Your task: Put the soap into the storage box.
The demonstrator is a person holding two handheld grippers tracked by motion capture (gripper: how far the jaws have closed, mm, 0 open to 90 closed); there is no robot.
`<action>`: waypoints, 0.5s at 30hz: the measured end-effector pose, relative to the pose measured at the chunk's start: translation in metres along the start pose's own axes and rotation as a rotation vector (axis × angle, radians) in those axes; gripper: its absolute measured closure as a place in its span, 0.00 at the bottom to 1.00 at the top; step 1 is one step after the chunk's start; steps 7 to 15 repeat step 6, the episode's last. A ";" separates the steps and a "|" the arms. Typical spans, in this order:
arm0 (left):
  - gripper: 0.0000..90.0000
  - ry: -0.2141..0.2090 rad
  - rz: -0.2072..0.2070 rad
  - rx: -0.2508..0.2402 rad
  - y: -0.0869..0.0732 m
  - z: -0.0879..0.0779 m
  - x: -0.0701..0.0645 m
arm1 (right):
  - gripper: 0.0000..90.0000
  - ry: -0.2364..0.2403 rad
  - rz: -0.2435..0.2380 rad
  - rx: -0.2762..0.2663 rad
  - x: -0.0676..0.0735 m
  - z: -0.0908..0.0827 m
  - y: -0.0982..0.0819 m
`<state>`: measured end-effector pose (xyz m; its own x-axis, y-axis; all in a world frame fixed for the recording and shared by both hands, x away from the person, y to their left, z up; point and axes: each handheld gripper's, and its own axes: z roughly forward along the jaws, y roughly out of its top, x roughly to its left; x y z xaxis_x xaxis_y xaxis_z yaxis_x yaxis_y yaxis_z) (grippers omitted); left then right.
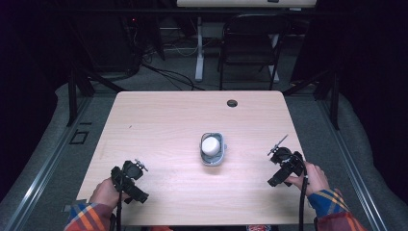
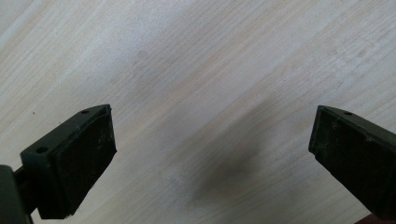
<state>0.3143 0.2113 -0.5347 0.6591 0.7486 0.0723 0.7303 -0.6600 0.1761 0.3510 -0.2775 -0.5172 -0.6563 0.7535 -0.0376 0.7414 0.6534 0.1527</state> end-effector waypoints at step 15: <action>0.00 -0.004 0.003 0.007 0.001 0.000 0.000 | 0.01 0.003 -0.003 0.021 -0.006 0.001 -0.002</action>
